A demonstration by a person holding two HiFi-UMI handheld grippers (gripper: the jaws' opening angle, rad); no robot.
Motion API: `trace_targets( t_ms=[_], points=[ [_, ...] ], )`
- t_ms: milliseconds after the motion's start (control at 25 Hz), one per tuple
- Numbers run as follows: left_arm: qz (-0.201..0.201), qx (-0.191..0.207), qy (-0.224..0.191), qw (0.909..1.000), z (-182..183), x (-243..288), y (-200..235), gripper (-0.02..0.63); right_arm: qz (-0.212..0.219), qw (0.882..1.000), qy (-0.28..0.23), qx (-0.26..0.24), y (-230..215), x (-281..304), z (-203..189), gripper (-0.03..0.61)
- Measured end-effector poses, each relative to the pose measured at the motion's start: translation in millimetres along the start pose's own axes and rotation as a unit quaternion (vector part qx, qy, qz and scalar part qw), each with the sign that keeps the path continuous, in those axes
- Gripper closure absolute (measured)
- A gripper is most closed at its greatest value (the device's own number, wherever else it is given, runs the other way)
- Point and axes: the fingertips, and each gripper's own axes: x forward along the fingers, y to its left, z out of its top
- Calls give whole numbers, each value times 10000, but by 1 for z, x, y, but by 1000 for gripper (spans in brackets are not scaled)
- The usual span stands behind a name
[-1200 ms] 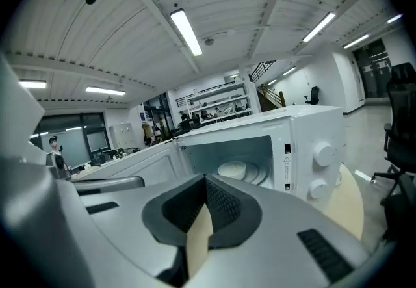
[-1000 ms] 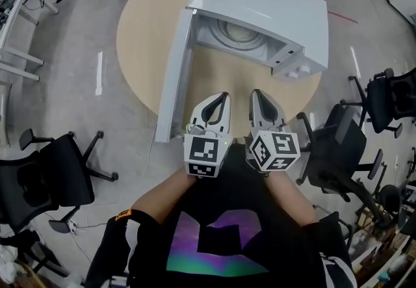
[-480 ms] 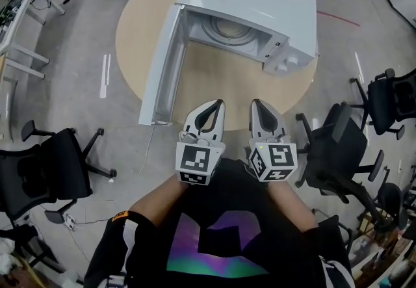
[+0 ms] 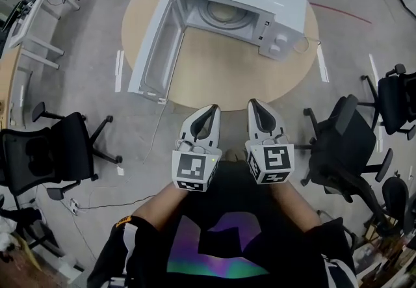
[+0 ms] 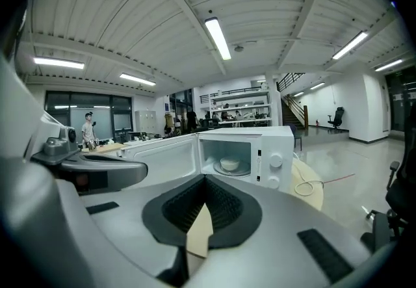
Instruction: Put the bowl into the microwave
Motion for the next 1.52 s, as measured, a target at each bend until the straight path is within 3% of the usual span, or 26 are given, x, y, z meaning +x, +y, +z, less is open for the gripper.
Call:
trace_targets(
  t_ms=[400,840,1520],
  points=[
    [731,-168,-47,9972,-26,-60,-24,568,508,9986,-30,-173,22,-48,-22,561],
    [616,-287,-67,9977,-45,-72,-59,568,466,9984,77,-308,16,-85,-40,561],
    [453,-174,-34,9988,-47,-57,-79,568,424,9987,124,-266,4,-97,-50,563]
  ],
)
